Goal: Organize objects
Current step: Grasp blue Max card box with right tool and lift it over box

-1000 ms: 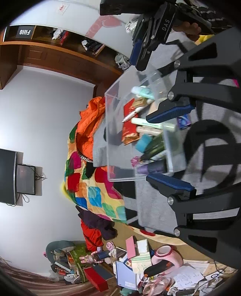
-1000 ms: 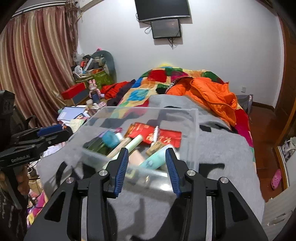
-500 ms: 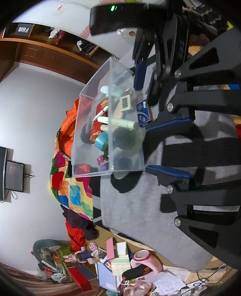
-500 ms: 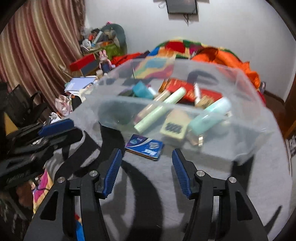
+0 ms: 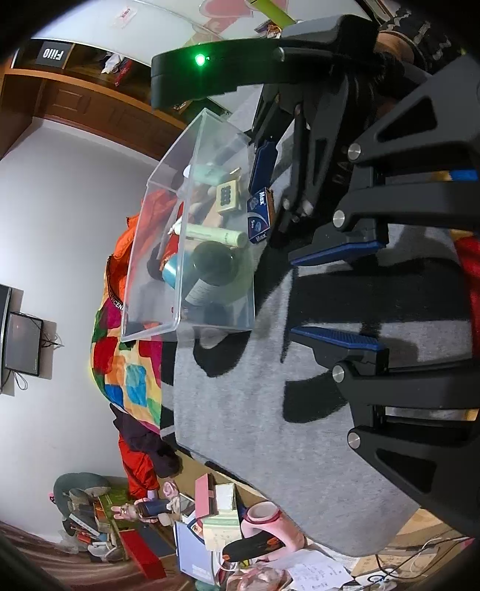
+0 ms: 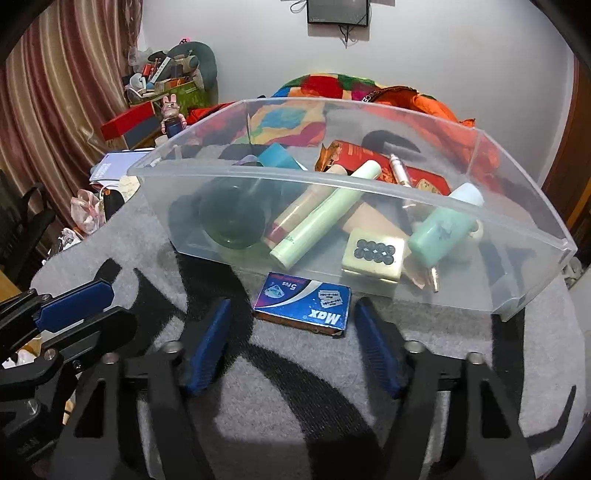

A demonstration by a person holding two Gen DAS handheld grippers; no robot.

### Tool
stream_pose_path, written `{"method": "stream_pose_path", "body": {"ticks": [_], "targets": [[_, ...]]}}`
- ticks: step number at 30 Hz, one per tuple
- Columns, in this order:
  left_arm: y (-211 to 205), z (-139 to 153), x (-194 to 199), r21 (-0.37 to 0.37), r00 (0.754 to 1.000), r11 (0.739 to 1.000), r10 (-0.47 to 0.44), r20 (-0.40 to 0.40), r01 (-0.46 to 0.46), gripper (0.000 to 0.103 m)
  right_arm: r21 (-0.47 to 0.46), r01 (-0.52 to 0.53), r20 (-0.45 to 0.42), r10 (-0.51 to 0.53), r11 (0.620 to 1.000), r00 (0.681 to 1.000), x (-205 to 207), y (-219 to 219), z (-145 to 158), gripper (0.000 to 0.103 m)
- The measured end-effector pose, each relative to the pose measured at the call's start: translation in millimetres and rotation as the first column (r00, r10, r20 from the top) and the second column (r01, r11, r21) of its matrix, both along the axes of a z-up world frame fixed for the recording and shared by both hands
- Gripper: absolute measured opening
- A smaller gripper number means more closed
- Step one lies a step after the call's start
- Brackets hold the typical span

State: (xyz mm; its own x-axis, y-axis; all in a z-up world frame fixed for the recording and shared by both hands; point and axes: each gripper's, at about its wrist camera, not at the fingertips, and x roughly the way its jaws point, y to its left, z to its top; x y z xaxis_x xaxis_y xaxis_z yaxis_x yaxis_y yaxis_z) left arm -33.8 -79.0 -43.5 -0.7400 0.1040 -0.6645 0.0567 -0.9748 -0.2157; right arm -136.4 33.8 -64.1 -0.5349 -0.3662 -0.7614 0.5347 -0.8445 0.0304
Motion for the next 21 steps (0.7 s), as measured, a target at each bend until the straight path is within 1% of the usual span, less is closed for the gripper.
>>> {"method": "stream_pose_path", "body": {"ticks": [1,2,7,11,14,16,18,21], "targets": [[-0.3,0.3,0.5,0.001,1.0,1.0,0.002,-0.001,-0.002,0.034,-0.004,0.002,0.002,-0.002,1.0,1.0,0.6,0.5,1.1,0.048],[-0.3,1.1,0.8,0.002,1.0,1.0,0.002,-0.002,-0.002,0.034,-0.012,0.003,0.008,-0.003,1.0,1.0,-0.1,3.5,2.2,0.047],[2.4,7.3,1.9,-0.01,1.0,1.0,0.0,-0.01,0.0,0.034,-0.07,-0.024,0.027,0.026,0.997,0.999,1.9,17.8,4.9,0.046],[6.0,14.7,1.9,-0.027,1.0,1.0,0.002,-0.02,-0.002,0.034,-0.159,-0.039,0.068,0.05,0.986,0.996,3.3,36.8,13.8,0.046],[7.3,21.2,-0.7,-0.026,0.999,1.0,0.006,-0.032,-0.006,0.034,-0.202,-0.048,0.035,0.056,0.978,0.998,8.4,51.9,31.7,0.046],[8.7,25.6,-3.6,-0.027,0.999,1.0,0.009,-0.041,-0.01,0.034,-0.254,-0.07,0.0,0.072,0.965,0.997,13.6,64.6,48.4,0.046],[10.5,30.8,-7.0,-0.028,0.999,1.0,0.01,-0.051,-0.011,0.034,-0.278,-0.067,-0.045,0.057,0.958,0.997,16.9,73.3,62.5,0.046],[14.8,39.2,-13.0,-0.03,0.997,0.999,0.012,-0.071,-0.014,0.034,-0.287,-0.057,-0.104,0.028,0.956,0.994,15.4,79.6,80.6,0.046]]}}
